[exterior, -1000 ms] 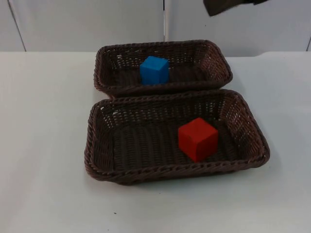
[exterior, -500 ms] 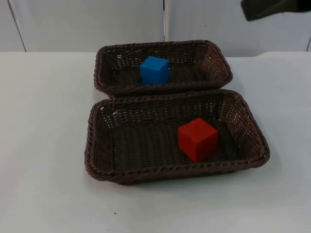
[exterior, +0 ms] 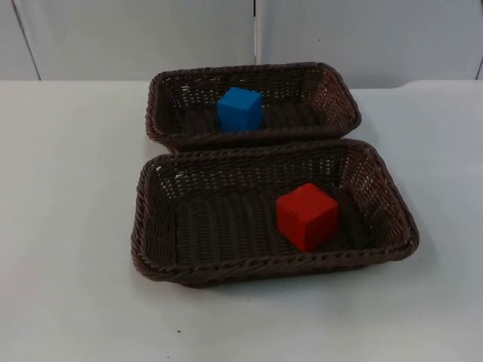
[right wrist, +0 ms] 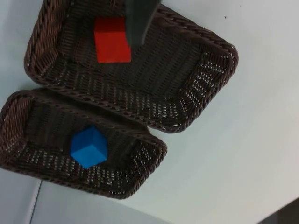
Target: Pick up one cube with the left hand and place it into the upper basket. Pick up one cube with the right hand and place it into the lower basket.
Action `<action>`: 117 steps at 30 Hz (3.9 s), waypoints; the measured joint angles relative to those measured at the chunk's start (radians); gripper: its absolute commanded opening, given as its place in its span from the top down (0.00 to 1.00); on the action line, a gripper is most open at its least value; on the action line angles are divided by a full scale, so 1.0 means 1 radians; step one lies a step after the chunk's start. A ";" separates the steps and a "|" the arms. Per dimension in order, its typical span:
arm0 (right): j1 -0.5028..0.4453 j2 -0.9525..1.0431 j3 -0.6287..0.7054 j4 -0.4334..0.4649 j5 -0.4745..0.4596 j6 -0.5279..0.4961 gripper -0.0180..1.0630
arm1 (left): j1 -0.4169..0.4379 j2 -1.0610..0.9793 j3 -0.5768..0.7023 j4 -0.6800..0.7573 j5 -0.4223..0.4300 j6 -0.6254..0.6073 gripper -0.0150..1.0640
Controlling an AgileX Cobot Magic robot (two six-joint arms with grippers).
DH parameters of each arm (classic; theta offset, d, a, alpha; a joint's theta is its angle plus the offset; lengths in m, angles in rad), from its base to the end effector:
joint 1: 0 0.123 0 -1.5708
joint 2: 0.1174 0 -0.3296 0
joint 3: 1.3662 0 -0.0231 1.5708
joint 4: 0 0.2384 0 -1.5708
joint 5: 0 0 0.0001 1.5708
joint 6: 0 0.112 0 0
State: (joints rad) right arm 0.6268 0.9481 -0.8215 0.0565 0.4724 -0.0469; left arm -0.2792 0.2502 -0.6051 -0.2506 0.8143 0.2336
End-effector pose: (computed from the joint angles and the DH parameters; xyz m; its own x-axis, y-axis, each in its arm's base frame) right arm 0.1418 0.1063 0.3702 -0.3983 -0.2842 -0.8721 -0.6032 0.7975 0.0155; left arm -0.0044 -0.0198 0.3258 -0.3089 0.1496 -0.9393 0.4528 0.8916 -0.0069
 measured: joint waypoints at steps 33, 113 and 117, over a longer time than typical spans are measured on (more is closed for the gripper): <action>0.000 -0.604 0.180 -0.033 0.185 0.000 0.32 | 0.000 -0.247 0.011 0.196 0.247 -0.193 0.10; 0.000 -0.945 0.307 -0.050 0.608 0.011 0.01 | 0.000 -0.247 0.106 0.211 0.256 -0.218 0.01; 0.000 -0.945 0.307 -0.050 0.608 0.011 0.01 | 0.000 -0.247 0.106 0.211 0.256 -0.218 0.01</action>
State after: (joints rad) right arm 0.6268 0.0033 -0.5148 0.0068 1.0807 -0.0363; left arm -0.2792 0.0033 -0.4991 -0.0394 1.0706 0.0158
